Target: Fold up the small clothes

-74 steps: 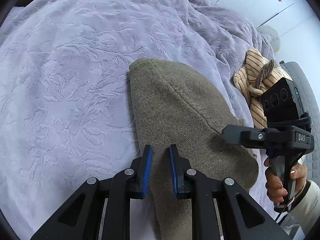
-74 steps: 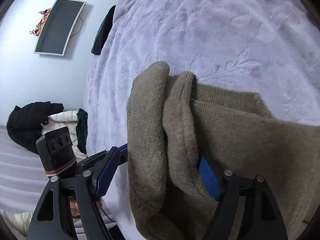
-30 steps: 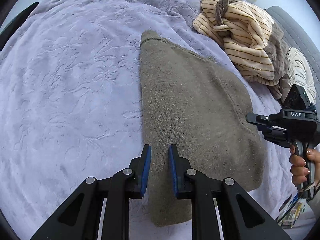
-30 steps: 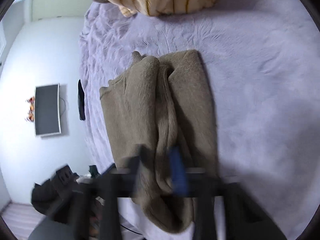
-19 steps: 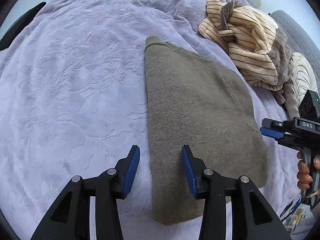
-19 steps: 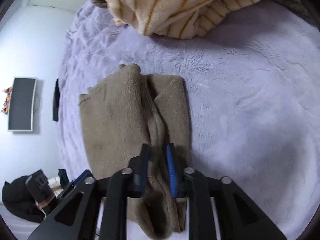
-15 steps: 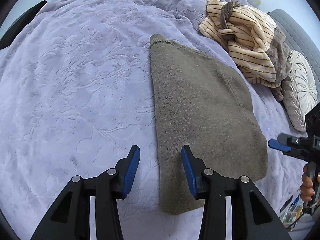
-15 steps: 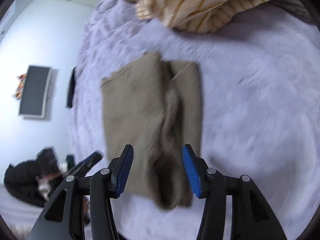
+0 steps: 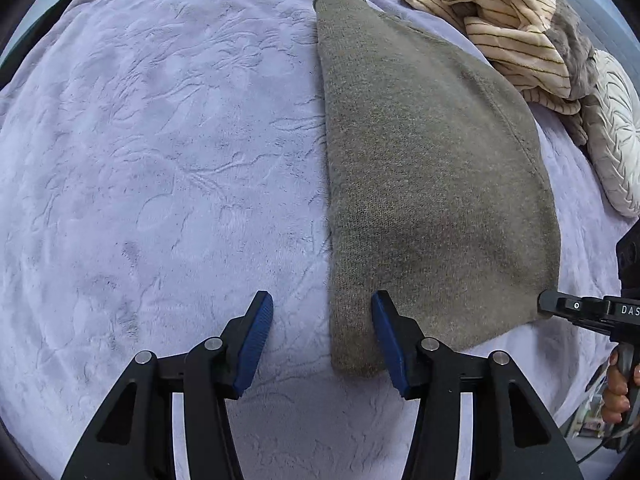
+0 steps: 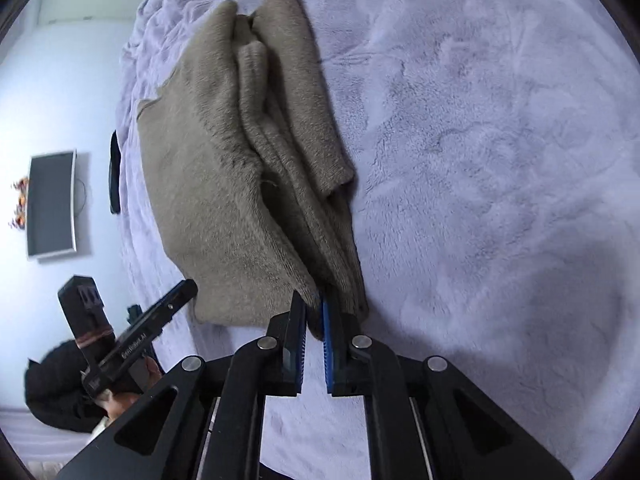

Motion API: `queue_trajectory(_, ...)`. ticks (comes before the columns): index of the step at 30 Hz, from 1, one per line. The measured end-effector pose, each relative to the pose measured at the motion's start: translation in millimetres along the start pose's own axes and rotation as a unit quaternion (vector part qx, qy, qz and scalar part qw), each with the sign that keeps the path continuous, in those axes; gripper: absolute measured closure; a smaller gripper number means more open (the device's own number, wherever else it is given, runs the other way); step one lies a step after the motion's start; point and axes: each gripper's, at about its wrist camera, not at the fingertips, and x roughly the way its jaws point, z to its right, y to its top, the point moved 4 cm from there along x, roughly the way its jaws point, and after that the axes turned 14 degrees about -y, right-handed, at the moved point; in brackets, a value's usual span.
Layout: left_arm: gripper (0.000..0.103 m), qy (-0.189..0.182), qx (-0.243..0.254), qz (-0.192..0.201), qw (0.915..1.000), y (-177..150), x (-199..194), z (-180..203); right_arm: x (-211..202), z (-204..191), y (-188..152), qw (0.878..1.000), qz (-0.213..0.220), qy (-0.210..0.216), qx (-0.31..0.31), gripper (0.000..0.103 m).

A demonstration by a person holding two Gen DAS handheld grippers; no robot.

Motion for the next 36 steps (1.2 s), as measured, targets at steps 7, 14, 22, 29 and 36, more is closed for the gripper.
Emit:
queue_trajectory(7, 0.050, 0.009, -0.007, 0.000, 0.9999, -3, -11, 3, -8, -32, 16, 0.997, 0.011, -0.064, -0.042, 0.085)
queue_trajectory(14, 0.050, 0.005, -0.015, 0.032, 0.9993, 5, -31, 0, -51, -63, 48, 0.990, 0.101, -0.072, -0.061, 0.053)
queue_trajectory(22, 0.050, 0.014, -0.023, 0.013, 0.9995, 12, -10, 9, -24, -114, 115, 0.978, 0.113, -0.121, -0.129, 0.066)
queue_trajectory(29, 0.050, 0.021, -0.013, -0.004, 0.9997, 8, -1, 12, -6, -69, 110, 0.985, 0.082, -0.144, -0.055, 0.064)
queue_trajectory(36, 0.050, 0.023, -0.012, -0.009, 0.9996, 8, -2, 11, -34, -69, 80, 0.985, 0.075, -0.136, -0.077, 0.051)
